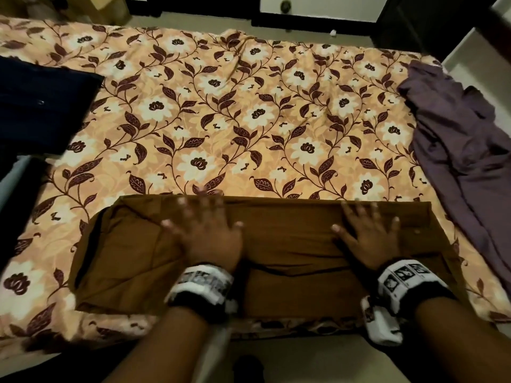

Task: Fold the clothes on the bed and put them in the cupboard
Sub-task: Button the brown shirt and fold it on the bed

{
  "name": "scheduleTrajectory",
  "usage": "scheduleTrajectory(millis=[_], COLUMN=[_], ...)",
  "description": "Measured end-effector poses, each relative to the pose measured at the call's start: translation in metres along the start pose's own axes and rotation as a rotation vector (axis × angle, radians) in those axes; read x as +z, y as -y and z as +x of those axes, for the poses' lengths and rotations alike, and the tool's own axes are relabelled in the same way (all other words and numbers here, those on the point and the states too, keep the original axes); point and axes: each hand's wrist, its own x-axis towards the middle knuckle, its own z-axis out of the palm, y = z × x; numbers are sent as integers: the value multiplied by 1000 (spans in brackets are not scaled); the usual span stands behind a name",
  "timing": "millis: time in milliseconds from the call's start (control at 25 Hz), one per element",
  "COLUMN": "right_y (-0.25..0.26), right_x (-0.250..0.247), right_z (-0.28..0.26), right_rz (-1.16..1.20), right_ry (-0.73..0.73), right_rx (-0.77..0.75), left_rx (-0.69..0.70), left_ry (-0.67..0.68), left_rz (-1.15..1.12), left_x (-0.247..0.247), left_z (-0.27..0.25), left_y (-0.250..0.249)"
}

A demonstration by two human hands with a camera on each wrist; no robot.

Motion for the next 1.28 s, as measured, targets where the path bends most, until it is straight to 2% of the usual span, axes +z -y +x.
scheduleTrajectory(millis=[40,80,120,160,200,320,400,480,560,600,680,720,800,880,1040,1120,1200,1280], right_y=[24,39,56,51,48,29,13,-5,-6,7,50,71,83,44,-76,-112,-152,-172], right_x=[10,17,24,25,23,14,4,-4,-8,-6,13,27,43,45,23,5,2,8], right_z=[0,0,6,8,10,7,3,-2,-11,-16,-22,-25,-27,-25,-30,-29,-18,-10], right_rz=[11,11,12,5,1,15,11,10,-31,-35,-15,-2,57,30,-94,59,358,692], right_ry=[11,26,30,24,35,78,87,77,59,49,23,10,-8,-16,-9,-78,-244,-289], right_rx=[-81,-124,-140,-112,-77,20,82,149,162,124,-43,-127,-211,-167,-18,118,276,369], left_rx=[179,330,399,440,428,399,272,130,23,22,180,302,401,352,316,282,418,666], left_ry=[-21,55,157,219,241,182,138,151,106,43,-84,-73,117,174,130,97,66,105], left_rz=[-60,-133,-196,-225,-210,-86,-57,17,110,139,57,-15,-144,-159,-76,-55,-59,-27], left_x=[9,20,29,35,37,39,30,13,-9,-16,-16,-2,27,46,60,55,53,59], left_z=[-9,-19,-21,-21,-13,1,28,49,51,45,16,-2,-33,-37,-34,-38,-48,-62], left_y=[-37,-77,-95,-108,-99,-31,30,93,122,111,45,6,-48,-55,-50,-60,-87,-116])
